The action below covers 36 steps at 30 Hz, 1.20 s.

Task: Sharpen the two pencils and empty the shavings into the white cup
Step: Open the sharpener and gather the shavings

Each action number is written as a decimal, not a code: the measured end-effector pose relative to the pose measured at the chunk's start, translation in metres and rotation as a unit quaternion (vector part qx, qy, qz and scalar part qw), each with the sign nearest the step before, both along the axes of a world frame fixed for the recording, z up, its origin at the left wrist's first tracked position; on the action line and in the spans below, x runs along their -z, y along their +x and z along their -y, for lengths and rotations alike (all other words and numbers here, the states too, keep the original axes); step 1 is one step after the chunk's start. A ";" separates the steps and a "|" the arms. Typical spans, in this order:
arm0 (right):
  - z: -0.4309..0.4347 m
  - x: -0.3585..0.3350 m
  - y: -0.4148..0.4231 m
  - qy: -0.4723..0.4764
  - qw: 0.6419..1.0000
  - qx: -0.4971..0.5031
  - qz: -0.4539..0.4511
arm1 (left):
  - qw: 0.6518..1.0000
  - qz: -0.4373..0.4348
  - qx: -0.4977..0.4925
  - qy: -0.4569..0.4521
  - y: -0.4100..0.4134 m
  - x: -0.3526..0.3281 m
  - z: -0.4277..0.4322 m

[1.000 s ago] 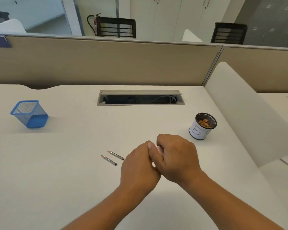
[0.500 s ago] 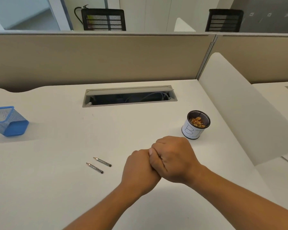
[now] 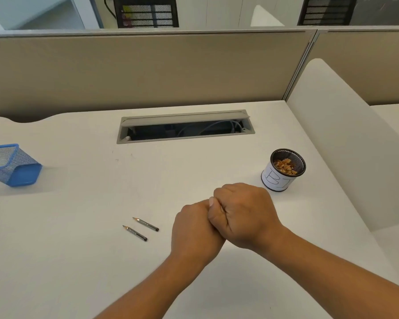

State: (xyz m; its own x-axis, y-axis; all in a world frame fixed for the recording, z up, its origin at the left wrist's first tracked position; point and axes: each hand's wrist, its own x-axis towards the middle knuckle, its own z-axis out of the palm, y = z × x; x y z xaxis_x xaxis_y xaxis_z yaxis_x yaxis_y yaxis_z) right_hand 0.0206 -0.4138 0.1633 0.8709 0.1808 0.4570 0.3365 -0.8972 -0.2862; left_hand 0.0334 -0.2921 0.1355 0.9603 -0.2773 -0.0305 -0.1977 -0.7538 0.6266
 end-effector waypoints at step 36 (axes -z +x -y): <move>0.074 0.149 0.015 0.407 0.851 0.115 -0.312 | 0.969 -0.057 0.074 -0.231 0.086 0.028 0.054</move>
